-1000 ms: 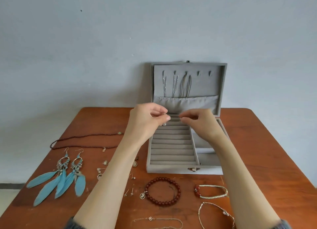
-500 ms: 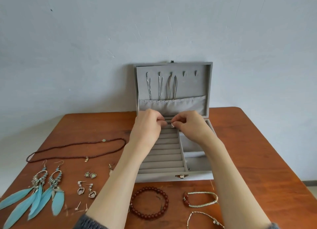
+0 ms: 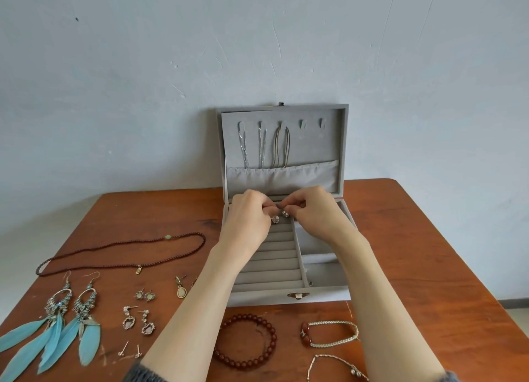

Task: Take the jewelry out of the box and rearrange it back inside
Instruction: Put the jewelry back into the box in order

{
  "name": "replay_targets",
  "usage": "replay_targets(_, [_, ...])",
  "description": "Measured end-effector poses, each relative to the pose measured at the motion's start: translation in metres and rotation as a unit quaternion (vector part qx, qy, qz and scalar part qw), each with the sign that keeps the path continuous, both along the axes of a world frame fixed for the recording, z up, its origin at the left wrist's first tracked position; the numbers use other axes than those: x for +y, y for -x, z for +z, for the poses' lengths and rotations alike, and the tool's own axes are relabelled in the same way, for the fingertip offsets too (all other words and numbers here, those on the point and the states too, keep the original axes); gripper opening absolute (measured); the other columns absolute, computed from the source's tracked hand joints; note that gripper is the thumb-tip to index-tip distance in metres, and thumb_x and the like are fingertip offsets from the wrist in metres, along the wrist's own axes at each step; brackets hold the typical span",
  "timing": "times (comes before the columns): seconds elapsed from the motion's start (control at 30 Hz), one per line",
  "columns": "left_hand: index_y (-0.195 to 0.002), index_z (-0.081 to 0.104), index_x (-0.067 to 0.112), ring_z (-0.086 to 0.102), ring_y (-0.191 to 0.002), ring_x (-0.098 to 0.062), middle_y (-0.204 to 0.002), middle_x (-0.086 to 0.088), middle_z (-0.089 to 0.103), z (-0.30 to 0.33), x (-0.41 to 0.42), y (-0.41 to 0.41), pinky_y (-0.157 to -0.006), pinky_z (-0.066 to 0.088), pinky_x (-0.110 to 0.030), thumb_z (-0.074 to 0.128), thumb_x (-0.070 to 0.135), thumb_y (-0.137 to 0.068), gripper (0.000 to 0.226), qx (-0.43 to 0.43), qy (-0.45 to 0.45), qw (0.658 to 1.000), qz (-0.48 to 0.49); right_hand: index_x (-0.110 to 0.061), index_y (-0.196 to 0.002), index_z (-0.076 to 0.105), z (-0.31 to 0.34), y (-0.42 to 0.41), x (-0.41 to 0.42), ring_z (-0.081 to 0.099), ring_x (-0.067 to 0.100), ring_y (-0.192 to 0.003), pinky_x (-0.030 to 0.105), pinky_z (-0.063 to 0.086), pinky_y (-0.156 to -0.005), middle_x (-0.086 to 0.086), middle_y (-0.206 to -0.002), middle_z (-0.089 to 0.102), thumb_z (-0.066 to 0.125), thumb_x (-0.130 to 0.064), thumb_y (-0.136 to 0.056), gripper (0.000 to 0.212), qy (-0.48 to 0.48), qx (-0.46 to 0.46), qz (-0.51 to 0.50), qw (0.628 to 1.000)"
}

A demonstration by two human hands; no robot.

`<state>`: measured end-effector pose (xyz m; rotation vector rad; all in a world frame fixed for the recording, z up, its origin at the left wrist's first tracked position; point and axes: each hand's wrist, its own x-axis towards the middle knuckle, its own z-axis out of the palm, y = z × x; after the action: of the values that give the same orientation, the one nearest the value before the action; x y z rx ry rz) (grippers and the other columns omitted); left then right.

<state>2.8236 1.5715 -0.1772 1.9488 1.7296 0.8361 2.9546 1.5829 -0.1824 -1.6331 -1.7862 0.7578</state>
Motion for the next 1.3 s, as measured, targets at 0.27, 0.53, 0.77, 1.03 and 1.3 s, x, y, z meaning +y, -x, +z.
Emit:
replay_targets(0.27, [-0.098, 0.070, 0.011, 0.063, -0.091, -0.019, -0.095, -0.006, 0.070, -0.005, 0.001, -0.004, -0.071, 0.045, -0.025, 0.056, 0.010, -0.090, 0.016, 0.018, -0.039, 0.999, 0.005, -0.010, -0.093, 0.072, -0.002, 0.004, 0.000, 0.052, 0.010, -0.078, 0.005, 0.034, -0.055, -0.007, -0.071, 0.057, 0.063, -0.006, -0.083, 0.014, -0.020, -0.004, -0.029, 0.999])
replay_targets(0.53, [-0.102, 0.064, 0.008, 0.057, -0.098, -0.022, -0.104, -0.009, 0.061, -0.011, 0.002, -0.010, -0.078, 0.048, -0.032, 0.052, 0.013, -0.092, 0.016, 0.073, -0.085, 0.994, 0.009, -0.009, -0.088, 0.073, 0.000, 0.005, -0.001, 0.054, 0.012, -0.079, 0.012, 0.037, -0.056, -0.002, -0.074, 0.058, 0.063, -0.003, -0.081, 0.014, -0.014, 0.002, -0.061, 0.998])
replay_targets(0.77, [-0.103, 0.063, 0.008, 0.057, -0.097, -0.021, -0.104, -0.008, 0.061, -0.013, 0.006, -0.008, -0.073, 0.042, -0.025, 0.051, 0.013, -0.093, 0.017, 0.099, -0.095, 0.990, 0.003, -0.011, -0.093, 0.073, 0.003, 0.006, -0.002, 0.058, 0.015, -0.088, 0.019, 0.039, -0.066, 0.006, -0.093, 0.069, 0.059, -0.002, -0.082, 0.019, -0.005, -0.017, -0.056, 0.998])
replay_targets(1.03, [-0.105, 0.065, 0.013, 0.057, -0.096, -0.015, -0.103, 0.000, 0.062, 0.025, -0.008, 0.030, -0.081, 0.043, -0.023, 0.050, 0.016, -0.093, 0.019, 0.065, -0.159, 0.984, -0.040, -0.018, -0.106, 0.068, 0.023, 0.030, -0.010, 0.060, 0.020, -0.097, 0.025, 0.042, -0.082, 0.005, -0.107, 0.064, 0.055, -0.018, -0.089, 0.021, -0.087, -0.059, -0.018, 0.994])
replay_targets(1.3, [-0.104, 0.067, 0.023, 0.059, -0.095, -0.011, -0.101, 0.008, 0.065, 0.023, -0.052, 0.133, -0.085, 0.044, -0.025, 0.057, 0.024, -0.090, 0.017, 0.109, -0.087, 0.990, 0.033, -0.017, -0.105, 0.067, 0.030, 0.097, -0.043, 0.059, 0.019, -0.096, 0.034, 0.047, -0.089, 0.003, -0.104, 0.065, 0.056, -0.019, -0.088, 0.020, -0.114, -0.080, 0.145, 0.980])
